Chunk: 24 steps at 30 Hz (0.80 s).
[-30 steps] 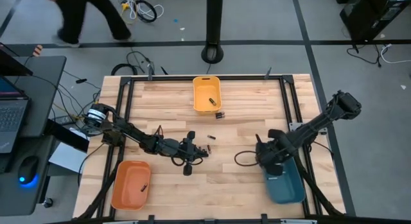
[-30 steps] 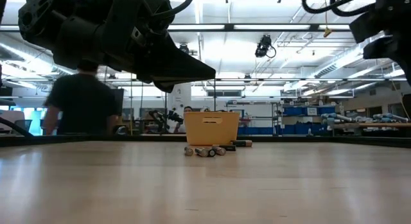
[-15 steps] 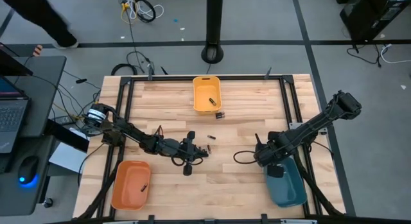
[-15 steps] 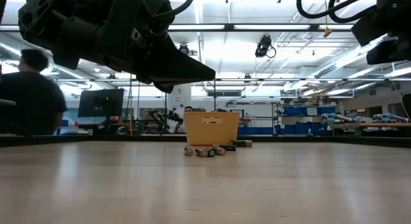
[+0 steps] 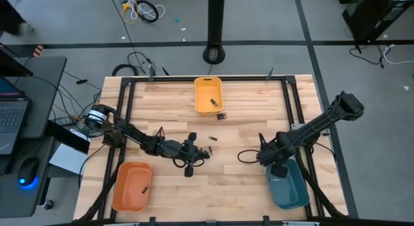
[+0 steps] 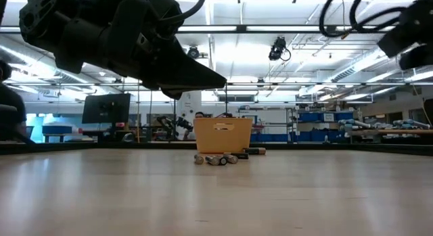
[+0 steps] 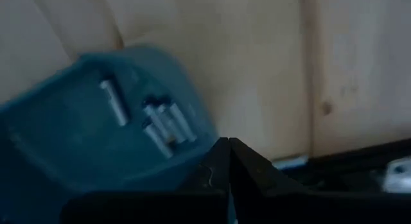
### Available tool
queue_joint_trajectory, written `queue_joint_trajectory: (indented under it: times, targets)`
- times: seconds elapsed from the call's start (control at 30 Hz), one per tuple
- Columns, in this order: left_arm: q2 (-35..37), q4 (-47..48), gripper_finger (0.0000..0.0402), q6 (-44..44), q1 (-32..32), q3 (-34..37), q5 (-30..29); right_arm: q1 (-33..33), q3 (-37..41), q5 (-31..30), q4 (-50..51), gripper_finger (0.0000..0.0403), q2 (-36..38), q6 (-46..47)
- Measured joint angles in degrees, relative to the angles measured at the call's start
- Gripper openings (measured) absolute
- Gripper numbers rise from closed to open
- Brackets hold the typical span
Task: Sort batteries
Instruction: Adjust the blue bin
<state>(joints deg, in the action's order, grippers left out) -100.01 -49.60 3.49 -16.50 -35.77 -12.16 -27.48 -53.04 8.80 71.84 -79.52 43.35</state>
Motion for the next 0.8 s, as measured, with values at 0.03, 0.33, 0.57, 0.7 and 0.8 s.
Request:
queue_joint_trajectory:
  times: [0.03, 0.33, 0.57, 0.7, 0.8]
  targets:
    - [0.00, 0.17, 0.0006, 0.00, 0.00, 0.00, 0.00, -0.16, 0.58, 1.39, -0.26, 0.0014, -0.01, 0.43]
    - [0.00, 0.85, 0.0006, 0.00, -0.01, 0.00, 0.00, -2.59, 2.59, 8.60, -4.56, 0.0011, -0.03, 3.02]
    - [0.00, 1.30, 0.0006, 0.01, 0.01, 0.00, 0.00, -3.22, 2.59, 10.00, -6.66, 0.0014, -0.03, 4.46]
    - [0.00, 1.31, 0.0006, 0.00, -0.09, 0.00, 0.00, -3.89, 2.59, 11.85, -9.04, 0.0015, -0.03, 5.12]
    - [0.00, 1.29, 0.0006, 0.00, -0.21, 0.00, -0.13, -4.33, 2.59, 11.70, -9.22, 0.0018, -0.03, 5.72]
